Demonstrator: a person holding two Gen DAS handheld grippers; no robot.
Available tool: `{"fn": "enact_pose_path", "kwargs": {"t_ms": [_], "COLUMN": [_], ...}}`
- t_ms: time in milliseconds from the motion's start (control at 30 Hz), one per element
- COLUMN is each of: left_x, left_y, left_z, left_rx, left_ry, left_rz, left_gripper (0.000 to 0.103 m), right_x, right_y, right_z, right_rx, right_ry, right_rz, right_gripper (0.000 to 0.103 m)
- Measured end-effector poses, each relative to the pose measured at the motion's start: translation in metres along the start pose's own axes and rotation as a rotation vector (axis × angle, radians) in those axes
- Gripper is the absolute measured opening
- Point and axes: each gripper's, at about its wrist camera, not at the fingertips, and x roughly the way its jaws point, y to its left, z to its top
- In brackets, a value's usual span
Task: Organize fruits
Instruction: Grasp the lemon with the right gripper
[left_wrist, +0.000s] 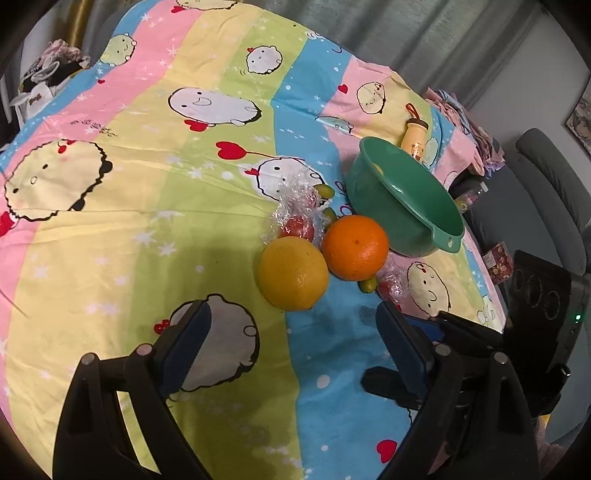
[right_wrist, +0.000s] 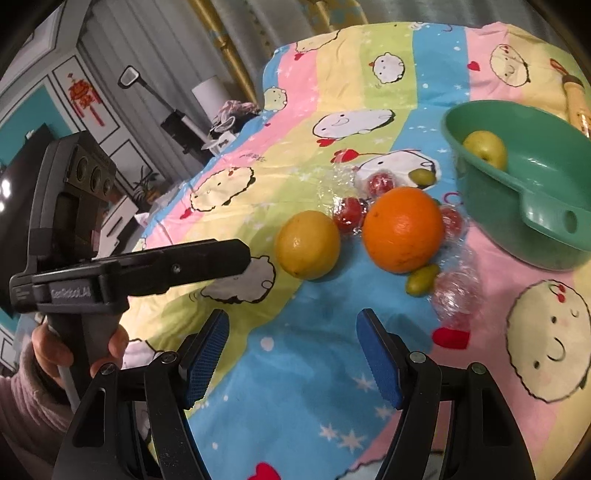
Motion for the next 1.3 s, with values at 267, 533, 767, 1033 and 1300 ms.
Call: {"fn": "enact_pose_path", "kwargs": {"t_ms": [267, 533, 767, 1033, 1300], "left_x": [0.018, 0.035, 0.048, 0.055, 0.049], "left_y": [0.006, 0.007, 0.009, 0.011, 0.008], "left_z": [0.008, 0.018, 0.02, 0.019, 0.017], "left_rx": [-0.014, -0.008, -0.017, -0.029, -0.022], "left_ry": [0.022, 0.022, 0.045, 0.064, 0.057], "left_rz": [-0.031, -0.044, -0.055, -0.087, -0.078], "left_gripper": [0.091, 0.09, 0.083, 0.054, 0.055], "right_x": [0.024, 0.044, 0.059, 0.063, 0.064], "right_y": [0.001, 0.0, -0.002, -0.004, -0.003], "right_z": [0.008, 0.02, 0.026, 0.03, 0.029], "right_rx": [-0.004, 0.012, 0.027, 0.039, 0.036], "right_ry": [0.008, 0.001, 0.005, 0.004, -0.011], "right_rz": [0.003, -0.018, -0.063, -0.053, -0.046], "right_gripper": [0.072, 0.072, 0.072, 0.056, 0.055]}}
